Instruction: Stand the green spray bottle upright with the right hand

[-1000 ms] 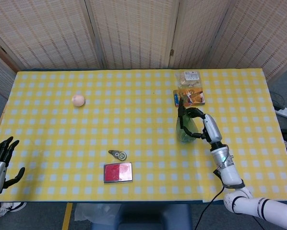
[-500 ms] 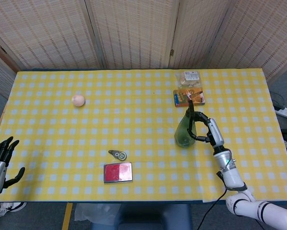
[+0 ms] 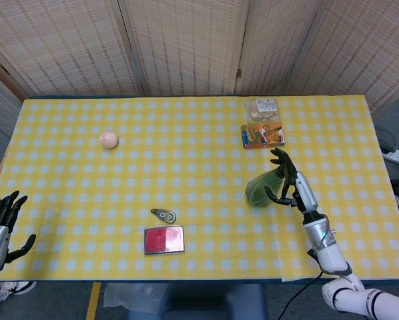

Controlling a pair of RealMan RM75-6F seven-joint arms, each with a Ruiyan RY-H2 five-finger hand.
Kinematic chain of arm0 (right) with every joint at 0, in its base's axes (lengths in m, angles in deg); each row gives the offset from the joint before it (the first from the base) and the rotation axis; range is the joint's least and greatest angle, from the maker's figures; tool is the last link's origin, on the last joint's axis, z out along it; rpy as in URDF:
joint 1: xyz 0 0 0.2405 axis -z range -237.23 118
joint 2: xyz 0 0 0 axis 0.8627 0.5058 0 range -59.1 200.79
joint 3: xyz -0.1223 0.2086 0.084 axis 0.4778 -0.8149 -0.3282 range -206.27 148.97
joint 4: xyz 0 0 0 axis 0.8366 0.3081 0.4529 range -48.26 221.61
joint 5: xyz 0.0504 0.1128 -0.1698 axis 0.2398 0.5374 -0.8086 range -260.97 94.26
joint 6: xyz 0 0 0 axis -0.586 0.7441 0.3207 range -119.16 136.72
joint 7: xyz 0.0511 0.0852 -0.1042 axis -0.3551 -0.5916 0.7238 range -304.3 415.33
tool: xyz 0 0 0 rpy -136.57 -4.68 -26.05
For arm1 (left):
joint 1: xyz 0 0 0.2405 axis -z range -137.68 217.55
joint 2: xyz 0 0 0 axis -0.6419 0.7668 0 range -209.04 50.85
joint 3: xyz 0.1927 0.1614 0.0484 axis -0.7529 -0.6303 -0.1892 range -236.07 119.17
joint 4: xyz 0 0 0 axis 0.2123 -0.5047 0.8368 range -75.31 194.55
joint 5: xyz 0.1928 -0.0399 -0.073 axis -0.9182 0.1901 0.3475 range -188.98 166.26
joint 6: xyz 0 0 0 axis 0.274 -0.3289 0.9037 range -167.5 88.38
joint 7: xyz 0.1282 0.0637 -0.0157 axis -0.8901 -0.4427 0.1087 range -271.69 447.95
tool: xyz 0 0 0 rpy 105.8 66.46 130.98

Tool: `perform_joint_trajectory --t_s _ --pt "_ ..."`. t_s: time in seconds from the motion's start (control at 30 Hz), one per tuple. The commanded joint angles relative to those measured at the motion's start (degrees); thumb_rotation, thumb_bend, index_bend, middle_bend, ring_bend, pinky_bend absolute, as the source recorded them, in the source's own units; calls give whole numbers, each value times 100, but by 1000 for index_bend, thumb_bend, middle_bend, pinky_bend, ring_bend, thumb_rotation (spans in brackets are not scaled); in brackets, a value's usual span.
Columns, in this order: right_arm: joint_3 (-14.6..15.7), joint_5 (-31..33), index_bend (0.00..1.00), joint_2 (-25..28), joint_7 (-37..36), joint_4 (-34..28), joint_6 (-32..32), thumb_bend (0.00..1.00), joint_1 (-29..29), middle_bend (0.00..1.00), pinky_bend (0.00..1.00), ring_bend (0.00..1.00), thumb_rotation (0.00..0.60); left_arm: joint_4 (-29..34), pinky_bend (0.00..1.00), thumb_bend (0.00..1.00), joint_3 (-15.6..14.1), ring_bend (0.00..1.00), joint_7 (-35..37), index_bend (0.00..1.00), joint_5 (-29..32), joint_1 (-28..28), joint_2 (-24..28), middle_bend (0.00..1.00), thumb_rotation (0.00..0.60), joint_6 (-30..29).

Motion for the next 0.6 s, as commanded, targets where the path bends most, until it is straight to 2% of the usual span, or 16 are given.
perform_joint_trajectory --t_s 0.03,0.23,0.37,0.47,0.6 --pt "92 -117 0 121 103 -107 -151 385 110 86 11 144 600 6 0 380 -5 37 -8 0 -15 -7 2 0 600 -17" --pt "379 -485 0 316 452 -102 -771 376 481 67 0 122 600 2 0 379 -13 37 -16 0 -49 -16 6 0 600 -48" --pt "532 -609 0 449 872 14 -1488 372 954 67 0 121 600 -4 0 378 -15 37 -42 0 -66 -12 -8 0 600 -52" --pt "465 -517 0 505 1028 95 -1628 372 1063 67 0 120 600 -1 0 377 -15 37 -86 0 -51 -1 -23 0 600 -23" --pt "323 -335 0 593 1036 90 -1343 371 943 67 0 114 600 21 0 377 -7 37 -146 0 -28 14 -44 0 600 8"
